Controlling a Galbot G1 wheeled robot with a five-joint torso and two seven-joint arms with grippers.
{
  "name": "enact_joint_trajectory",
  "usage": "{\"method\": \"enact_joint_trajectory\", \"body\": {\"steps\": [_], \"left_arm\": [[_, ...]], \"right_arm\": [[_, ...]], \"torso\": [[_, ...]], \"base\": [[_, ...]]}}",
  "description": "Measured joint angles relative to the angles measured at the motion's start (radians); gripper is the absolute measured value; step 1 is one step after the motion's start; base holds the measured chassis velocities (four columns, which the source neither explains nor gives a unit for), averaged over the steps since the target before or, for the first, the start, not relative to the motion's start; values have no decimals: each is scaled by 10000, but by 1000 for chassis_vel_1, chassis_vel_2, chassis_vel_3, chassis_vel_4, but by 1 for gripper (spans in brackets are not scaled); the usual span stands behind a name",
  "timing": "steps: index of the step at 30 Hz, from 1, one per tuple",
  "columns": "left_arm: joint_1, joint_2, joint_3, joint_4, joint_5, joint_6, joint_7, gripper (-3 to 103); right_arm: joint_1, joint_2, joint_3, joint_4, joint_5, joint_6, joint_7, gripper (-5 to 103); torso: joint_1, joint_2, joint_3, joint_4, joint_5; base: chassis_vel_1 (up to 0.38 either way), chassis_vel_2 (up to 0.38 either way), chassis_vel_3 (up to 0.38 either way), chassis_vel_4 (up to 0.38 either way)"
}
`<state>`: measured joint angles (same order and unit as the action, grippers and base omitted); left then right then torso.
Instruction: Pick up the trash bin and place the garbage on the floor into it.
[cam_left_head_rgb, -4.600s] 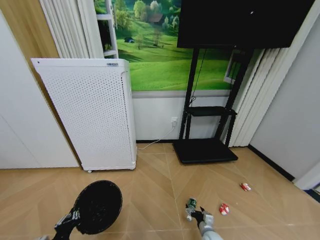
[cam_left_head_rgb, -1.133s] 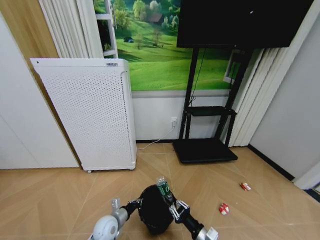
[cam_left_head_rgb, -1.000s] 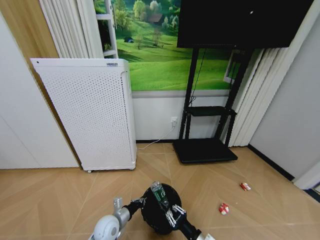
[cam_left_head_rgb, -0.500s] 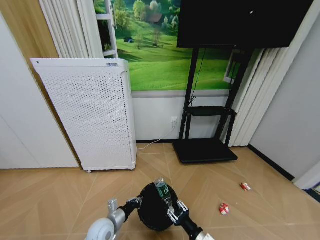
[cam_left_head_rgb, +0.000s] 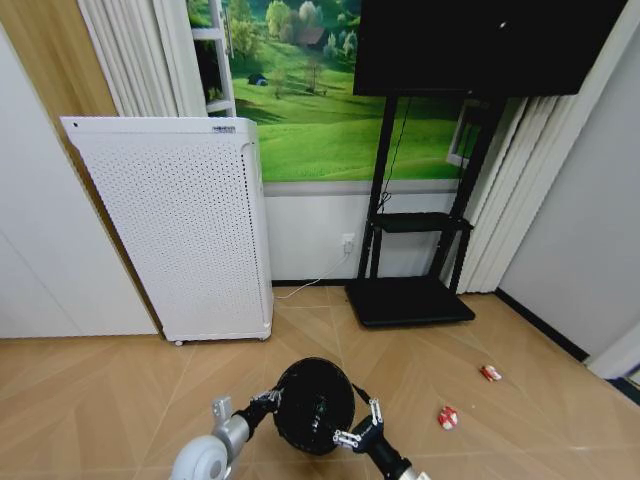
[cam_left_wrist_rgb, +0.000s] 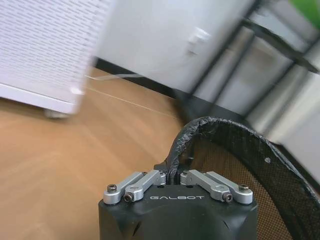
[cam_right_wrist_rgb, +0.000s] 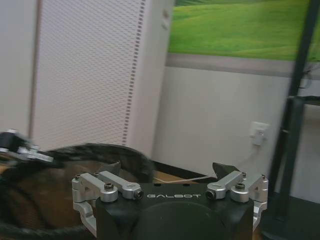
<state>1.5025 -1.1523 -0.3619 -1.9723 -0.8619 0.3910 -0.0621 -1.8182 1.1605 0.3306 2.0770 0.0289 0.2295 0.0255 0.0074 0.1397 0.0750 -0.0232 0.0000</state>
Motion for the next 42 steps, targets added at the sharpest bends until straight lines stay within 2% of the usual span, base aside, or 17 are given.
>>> {"method": "enact_joint_trajectory", "body": {"steps": [1, 2, 3, 5, 8, 9, 10, 13, 14, 15, 19, 27, 28, 41, 42], "left_arm": [[358, 12, -507, -198, -390, 23, -761, 7], [650, 27, -911, -311, -575, 5, -1055, 7], [650, 27, -911, -311, -575, 5, -1055, 7], [1243, 65, -1785, -537, -843, -143, -1299, 7], [1366, 197, -2120, -673, -1242, -194, -1512, 7], [1553, 263, -2407, -826, -1517, -231, -1564, 7], [1553, 263, -2407, -826, -1517, -231, -1564, 7], [2440, 107, -3423, -1167, -1916, -308, -1537, 7], [2440, 107, -3423, -1167, -1916, -308, -1537, 7], [2765, -18, -3689, -1325, -2288, -310, -1664, 7], [3067, -227, -3996, -1321, -2439, -345, -1662, 7], [2911, -129, -4031, -1261, -2353, -360, -1578, 7], [2898, -93, -3997, -1248, -2344, -364, -1585, 7], [2976, 85, -4281, -1023, -2656, -325, -1524, 7], [2875, 97, -4454, -895, -2692, -322, -1498, 7]], "right_arm": [[37, 143, 154, -9, 4, -113, 383, 100], [92, 217, 220, -30, 9, -217, 594, 100], [92, 217, 220, -30, 9, -217, 594, 100], [235, 446, 356, -90, 214, -624, 963, 100], [181, 741, 502, -91, 368, -796, 1071, 100], [140, 913, 581, -86, 470, -980, 1100, 100], [140, 913, 581, -86, 470, -980, 1100, 100], [359, 958, 587, -244, 714, -1254, 1092, 100], [359, 958, 587, -244, 714, -1254, 1092, 100], [417, 955, 563, -294, 893, -1352, 1094, 100], [548, 961, 494, -464, 1151, -1447, 1094, 100], [688, 972, 466, -789, 1196, -1374, 1111, 100], [730, 993, 465, -859, 1222, -1367, 1121, 100], [1263, 1075, 283, -1559, 1466, -1412, 1186, 100], [1383, 1059, 277, -1659, 1646, -1471, 1246, 103]], "torso": [[0, 0, 1, 2, -2], [0, 0, 1, 3, 0], [0, 0, 1, 3, 0], [0, 0, 0, 9, 0], [-1, 0, 0, 10, 2], [0, 0, 0, -9, -3], [0, 0, 0, -9, -3], [-1, 0, 0, 4, -1], [-1, 0, 0, 4, -1], [-1, 0, 0, 8, 2], [-1, 0, 0, 4, -2], [0, 0, 0, 2, -5], [0, 0, 0, 2, 4], [0, 0, 1, 3, -3], [-1, 1, 1, 6, 4]], "base": [[0, 0, 0, 0], [0, 0, 0, 0], [0, 0, 0, 0], [0, 0, 0, 0], [0, 0, 0, 0], [0, 0, 0, 0], [0, 0, 0, 0], [0, 0, 0, 0], [0, 0, 0, 0], [0, 0, 0, 0], [-32, -27, 30, 38], [-142, -136, 108, 138], [-205, -211, 175, 197], [-266, -266, 274, 281], [-328, -320, 303, 311]]}}
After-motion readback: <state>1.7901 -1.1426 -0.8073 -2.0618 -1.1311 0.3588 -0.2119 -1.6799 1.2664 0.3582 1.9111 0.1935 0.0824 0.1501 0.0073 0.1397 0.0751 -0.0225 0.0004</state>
